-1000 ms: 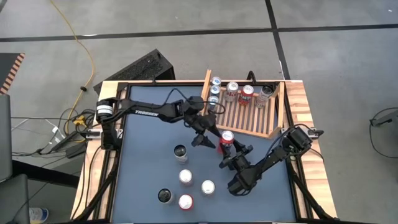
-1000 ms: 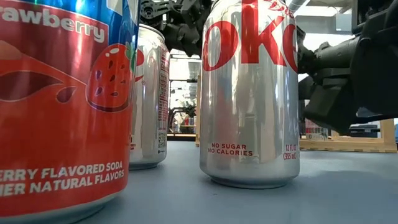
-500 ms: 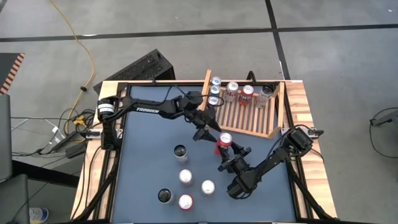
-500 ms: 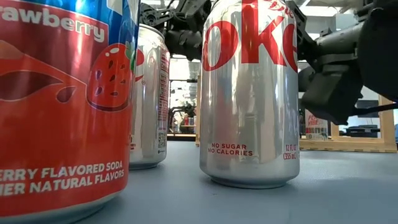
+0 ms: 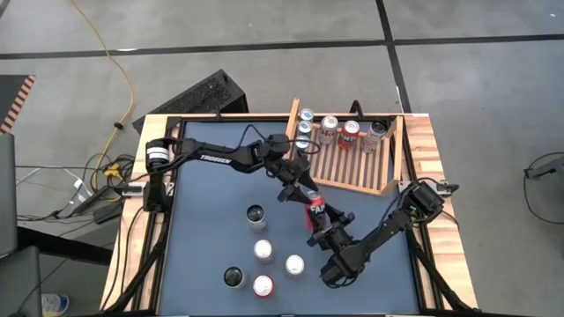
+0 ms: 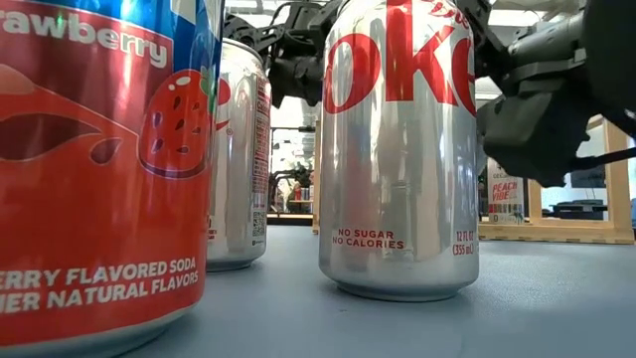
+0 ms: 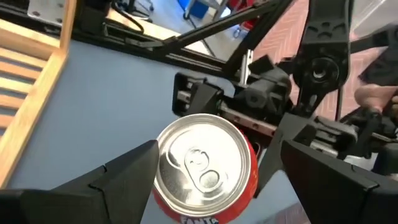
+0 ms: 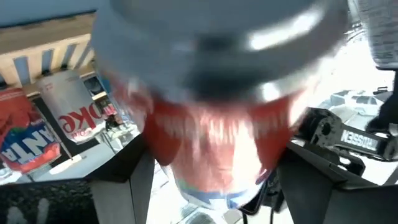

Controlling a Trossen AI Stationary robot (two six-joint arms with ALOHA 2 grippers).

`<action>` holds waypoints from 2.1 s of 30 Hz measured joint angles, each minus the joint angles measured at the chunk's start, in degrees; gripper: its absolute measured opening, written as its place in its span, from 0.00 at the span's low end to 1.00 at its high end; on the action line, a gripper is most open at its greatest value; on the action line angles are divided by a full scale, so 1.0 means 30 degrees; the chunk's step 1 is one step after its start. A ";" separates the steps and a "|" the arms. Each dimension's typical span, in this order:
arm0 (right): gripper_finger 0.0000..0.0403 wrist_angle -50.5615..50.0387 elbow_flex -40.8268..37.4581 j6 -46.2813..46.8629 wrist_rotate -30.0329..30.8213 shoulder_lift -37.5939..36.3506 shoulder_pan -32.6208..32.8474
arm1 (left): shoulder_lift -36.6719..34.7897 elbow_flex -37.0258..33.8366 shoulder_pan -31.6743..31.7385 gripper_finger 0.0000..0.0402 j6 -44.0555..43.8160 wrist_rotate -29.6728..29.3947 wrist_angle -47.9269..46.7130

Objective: Place canned beverage on shelf
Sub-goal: Put the top red soda can aligned with the other red soda can on the shelf

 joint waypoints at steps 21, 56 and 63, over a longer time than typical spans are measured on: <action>0.66 -0.0257 0.0023 0.0074 0.0457 -0.0022 0.0048 | 0.0041 -0.0022 0.0482 0.83 0.0092 0.1136 -0.2290; 0.66 0.0869 0.3124 0.8280 0.0359 -0.0386 0.2151 | -0.2311 -0.0022 0.0212 0.83 0.3342 -0.4338 -1.0925; 0.66 0.1985 0.4350 0.8474 0.0341 -0.0369 0.2991 | -0.6148 -0.0022 -0.2478 0.83 0.4651 -1.0833 -1.5389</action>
